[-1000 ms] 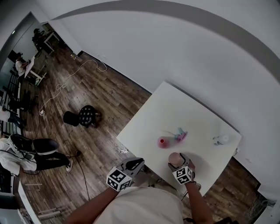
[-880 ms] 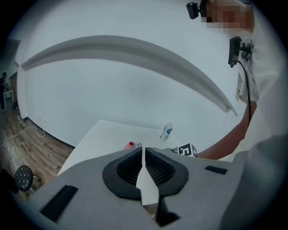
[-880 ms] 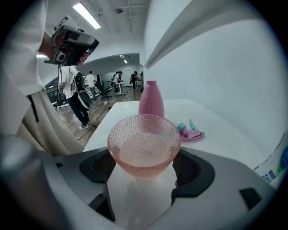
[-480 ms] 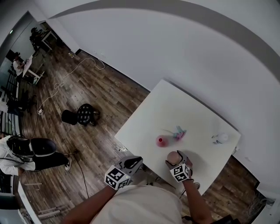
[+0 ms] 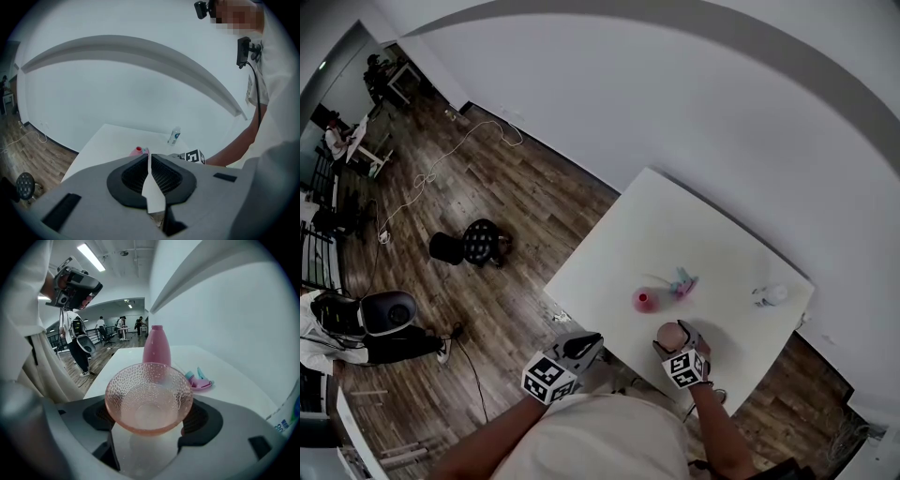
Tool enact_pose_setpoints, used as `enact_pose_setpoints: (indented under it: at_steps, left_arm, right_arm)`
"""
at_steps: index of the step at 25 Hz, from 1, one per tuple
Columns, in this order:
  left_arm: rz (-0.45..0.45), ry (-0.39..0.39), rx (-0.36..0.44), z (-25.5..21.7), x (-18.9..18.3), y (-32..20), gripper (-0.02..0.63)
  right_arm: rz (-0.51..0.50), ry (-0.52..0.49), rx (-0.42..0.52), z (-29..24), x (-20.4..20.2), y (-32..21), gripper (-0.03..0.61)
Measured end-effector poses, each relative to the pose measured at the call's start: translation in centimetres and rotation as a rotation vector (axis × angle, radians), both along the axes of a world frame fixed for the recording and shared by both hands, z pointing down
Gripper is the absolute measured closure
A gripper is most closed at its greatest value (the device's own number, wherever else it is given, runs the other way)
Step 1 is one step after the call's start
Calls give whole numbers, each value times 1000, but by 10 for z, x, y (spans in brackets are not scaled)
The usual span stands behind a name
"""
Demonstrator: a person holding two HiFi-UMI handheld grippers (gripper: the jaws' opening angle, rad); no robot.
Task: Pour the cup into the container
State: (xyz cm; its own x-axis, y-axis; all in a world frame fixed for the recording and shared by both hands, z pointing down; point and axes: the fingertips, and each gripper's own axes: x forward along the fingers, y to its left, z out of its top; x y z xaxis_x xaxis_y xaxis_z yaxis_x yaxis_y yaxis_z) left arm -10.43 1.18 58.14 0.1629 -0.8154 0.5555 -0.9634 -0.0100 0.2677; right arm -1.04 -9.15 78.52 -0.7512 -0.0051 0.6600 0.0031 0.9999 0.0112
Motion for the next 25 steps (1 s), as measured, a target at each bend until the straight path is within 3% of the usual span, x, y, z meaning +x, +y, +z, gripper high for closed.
enact_pose_setpoints:
  at_steps: [7,16,25]
  left_arm:
    - [0,0,-5,3,3,6,600]
    - [10,7,-46,13,14,20,600]
    - [-18,37,-64,20,16,28,600]
  right_arm:
    - [31,-58,95,-3,8,0,184]
    - [56,-114,120,6,7,1,184]
    - [91,-127,86,7,5,-4,186]
